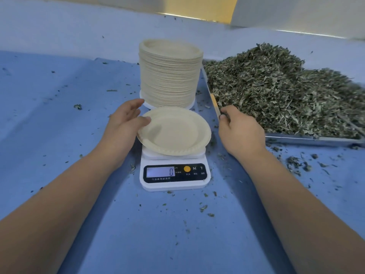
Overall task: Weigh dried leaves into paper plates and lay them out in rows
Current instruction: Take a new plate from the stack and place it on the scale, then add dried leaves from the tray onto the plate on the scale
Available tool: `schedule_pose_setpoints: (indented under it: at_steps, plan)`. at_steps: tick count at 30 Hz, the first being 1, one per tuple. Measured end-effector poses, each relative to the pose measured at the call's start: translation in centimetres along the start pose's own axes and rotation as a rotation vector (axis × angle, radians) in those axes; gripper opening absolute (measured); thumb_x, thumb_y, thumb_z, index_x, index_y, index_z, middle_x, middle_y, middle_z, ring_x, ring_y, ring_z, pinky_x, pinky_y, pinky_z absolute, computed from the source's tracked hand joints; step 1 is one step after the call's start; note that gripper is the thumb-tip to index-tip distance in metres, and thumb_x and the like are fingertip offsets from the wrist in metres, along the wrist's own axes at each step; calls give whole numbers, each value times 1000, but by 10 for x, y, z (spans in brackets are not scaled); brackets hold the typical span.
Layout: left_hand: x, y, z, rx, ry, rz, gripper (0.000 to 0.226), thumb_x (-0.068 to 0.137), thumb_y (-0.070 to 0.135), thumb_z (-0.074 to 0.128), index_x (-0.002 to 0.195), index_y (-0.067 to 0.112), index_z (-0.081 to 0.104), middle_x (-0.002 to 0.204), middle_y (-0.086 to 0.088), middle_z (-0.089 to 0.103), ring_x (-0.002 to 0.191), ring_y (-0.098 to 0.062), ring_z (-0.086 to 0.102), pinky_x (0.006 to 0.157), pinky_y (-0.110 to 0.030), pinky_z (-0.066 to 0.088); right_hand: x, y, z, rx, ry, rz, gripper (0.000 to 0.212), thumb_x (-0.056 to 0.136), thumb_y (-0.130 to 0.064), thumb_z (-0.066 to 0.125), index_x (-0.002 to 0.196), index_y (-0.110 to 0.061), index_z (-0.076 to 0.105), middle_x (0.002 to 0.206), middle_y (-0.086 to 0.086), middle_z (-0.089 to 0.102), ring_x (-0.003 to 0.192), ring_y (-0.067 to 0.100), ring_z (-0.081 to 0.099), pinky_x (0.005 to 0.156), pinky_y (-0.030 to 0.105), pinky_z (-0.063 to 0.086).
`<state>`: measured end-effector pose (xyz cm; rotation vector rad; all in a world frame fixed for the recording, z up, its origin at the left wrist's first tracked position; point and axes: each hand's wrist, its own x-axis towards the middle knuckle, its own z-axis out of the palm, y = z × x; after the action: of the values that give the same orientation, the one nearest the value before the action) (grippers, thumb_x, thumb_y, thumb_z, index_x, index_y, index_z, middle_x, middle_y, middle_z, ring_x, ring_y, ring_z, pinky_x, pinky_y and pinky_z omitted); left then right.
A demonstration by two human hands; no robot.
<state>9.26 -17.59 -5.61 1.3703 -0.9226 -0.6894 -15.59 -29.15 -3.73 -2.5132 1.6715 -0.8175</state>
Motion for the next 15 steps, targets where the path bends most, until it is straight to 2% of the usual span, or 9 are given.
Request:
schedule_pose_setpoints:
  at_steps: [2,4,5,6,7,9,11,13,15]
  plan:
    - [1,-1,1,-8,-32,7,56,74,27,66,129,38,63,141,14,59,134,3,49,111,-28,40,6,2,-2,86,12,8,36,104,-33,43,135,-19,54,103,7,64,74,26,57,61,33,38]
    - [2,-1,0,-11,-53,8,60,74,26,66,134,33,62,141,13,59,135,4,48,110,-26,40,18,8,-6,94,66,0,41,101,-30,47,139,-15,52,131,12,58,106,36,59,82,41,46]
    - [2,-1,0,-16,-61,10,61,74,26,65,135,31,62,140,13,59,135,4,48,110,-25,40,25,13,-9,33,94,9,45,99,-29,48,141,-14,50,144,13,51,126,38,51,101,48,42]
    - [1,-1,0,-22,-68,14,62,75,25,65,136,30,62,140,13,59,135,4,48,110,-25,40,33,18,-12,-49,105,31,50,97,-28,48,145,-17,47,154,12,41,142,37,37,115,55,29]
    - [1,-1,1,-26,-73,17,61,75,25,65,136,30,62,140,13,59,134,4,49,110,-25,40,41,24,-15,-140,87,59,57,95,-30,49,150,-21,42,162,11,31,150,36,23,120,60,16]
    - [1,-1,1,-28,-70,18,60,74,25,64,134,29,63,138,12,61,132,6,50,108,-24,41,55,35,-19,-269,-24,134,71,93,-36,54,158,-33,25,169,7,12,154,35,9,120,63,7]
    - [1,-2,1,-31,-60,20,59,73,25,62,132,29,64,134,14,63,126,10,52,104,-21,42,65,40,-19,-315,-169,193,81,93,-38,60,160,-38,14,170,6,3,153,35,16,119,63,15]
    - [3,-2,1,-40,-45,18,57,73,24,60,130,28,65,132,15,63,126,8,53,102,-22,43,69,37,-17,-365,-289,216,82,93,-34,61,159,-40,14,168,6,16,144,35,36,114,61,27]
    - [4,-3,0,-53,-26,18,57,73,25,59,129,27,65,133,12,64,128,2,54,102,-23,44,69,31,-16,-370,-327,192,74,90,-28,60,156,-40,29,150,6,48,122,33,56,103,56,42]
